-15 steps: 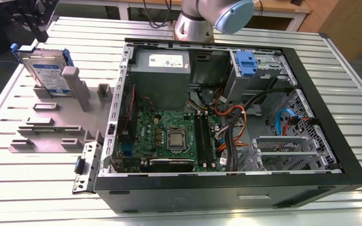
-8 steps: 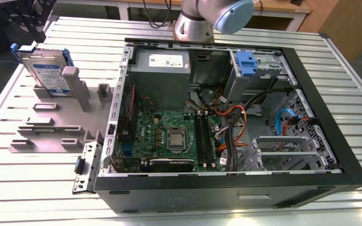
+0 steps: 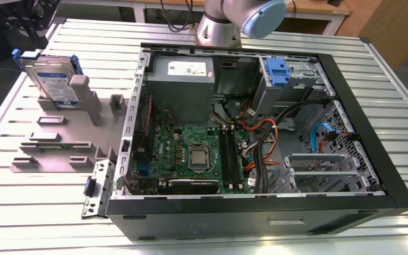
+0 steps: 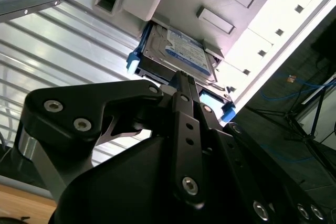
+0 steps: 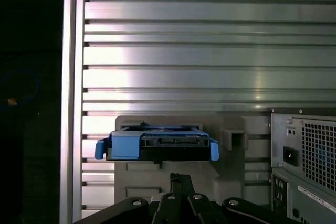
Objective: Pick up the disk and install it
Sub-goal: 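Reach for the disk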
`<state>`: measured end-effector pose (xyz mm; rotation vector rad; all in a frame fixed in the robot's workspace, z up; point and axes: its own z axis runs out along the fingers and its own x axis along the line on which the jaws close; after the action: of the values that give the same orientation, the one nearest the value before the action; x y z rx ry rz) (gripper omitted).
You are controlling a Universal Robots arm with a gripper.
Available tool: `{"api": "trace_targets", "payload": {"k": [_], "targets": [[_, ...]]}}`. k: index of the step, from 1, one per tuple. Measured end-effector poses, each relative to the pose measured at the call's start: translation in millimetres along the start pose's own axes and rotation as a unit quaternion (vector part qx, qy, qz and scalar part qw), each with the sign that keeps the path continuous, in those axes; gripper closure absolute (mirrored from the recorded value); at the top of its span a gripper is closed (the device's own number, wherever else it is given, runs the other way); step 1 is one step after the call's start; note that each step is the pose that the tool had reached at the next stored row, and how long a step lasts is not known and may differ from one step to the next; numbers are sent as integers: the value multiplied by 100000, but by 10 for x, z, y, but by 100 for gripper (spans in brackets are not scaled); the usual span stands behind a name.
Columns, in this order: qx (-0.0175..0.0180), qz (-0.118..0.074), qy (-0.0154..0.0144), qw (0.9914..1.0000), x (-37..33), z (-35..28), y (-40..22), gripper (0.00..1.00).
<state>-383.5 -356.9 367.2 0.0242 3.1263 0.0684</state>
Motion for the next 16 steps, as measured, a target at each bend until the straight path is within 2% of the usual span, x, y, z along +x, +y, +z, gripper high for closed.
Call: {"api": "trace_targets", "payload": {"k": [16], "targets": [[-4, 3, -5, 100000, 195, 36, 50, 89]]}}
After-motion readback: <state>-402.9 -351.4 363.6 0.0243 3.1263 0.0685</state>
